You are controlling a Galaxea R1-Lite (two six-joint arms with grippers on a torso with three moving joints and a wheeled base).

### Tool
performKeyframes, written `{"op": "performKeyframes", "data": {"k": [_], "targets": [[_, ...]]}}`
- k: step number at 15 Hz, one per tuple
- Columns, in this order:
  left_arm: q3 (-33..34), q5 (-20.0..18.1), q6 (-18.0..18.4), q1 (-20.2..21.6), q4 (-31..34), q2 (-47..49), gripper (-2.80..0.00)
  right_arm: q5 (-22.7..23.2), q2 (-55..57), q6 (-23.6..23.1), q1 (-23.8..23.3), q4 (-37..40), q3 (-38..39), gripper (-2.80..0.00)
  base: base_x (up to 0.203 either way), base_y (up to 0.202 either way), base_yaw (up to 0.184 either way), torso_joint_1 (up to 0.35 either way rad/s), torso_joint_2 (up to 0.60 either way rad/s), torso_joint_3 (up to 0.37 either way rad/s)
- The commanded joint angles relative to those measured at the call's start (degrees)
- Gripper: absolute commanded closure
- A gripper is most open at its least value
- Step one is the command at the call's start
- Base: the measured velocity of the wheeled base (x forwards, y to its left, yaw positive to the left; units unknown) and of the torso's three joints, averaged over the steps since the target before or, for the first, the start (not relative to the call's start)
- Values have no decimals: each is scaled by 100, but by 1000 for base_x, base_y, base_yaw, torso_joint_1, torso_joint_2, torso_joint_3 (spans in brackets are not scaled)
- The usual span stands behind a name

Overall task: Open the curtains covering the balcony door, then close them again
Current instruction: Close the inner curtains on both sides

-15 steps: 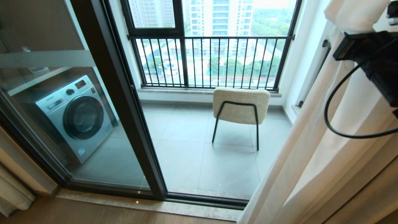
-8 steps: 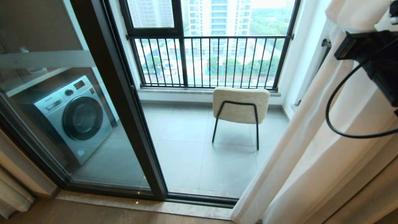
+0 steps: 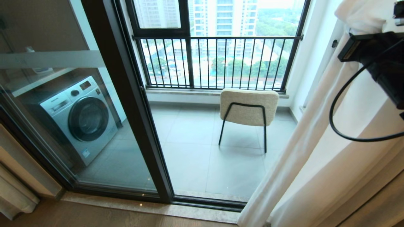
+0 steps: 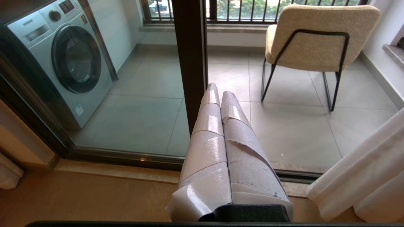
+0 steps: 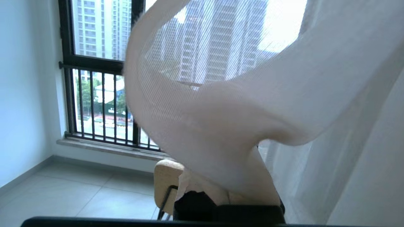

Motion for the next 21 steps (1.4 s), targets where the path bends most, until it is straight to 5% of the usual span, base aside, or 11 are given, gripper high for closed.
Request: {"op": "performKeyframes", "data": {"k": [1,7,21], "targets": [[0,-4,0,3,6,1,0,-4,-9,-7,-5,-39,7,0,0,0,0,0,0,0],[0,-13,9,4,0,1,0,-4,-44,-7,3,-39,51,0,0,0,0,0,0,0],[0,-13,9,-4,8,1,0,-4,-97,-7,-5,-31,87,0,149,0,2,2,0,2]]}}
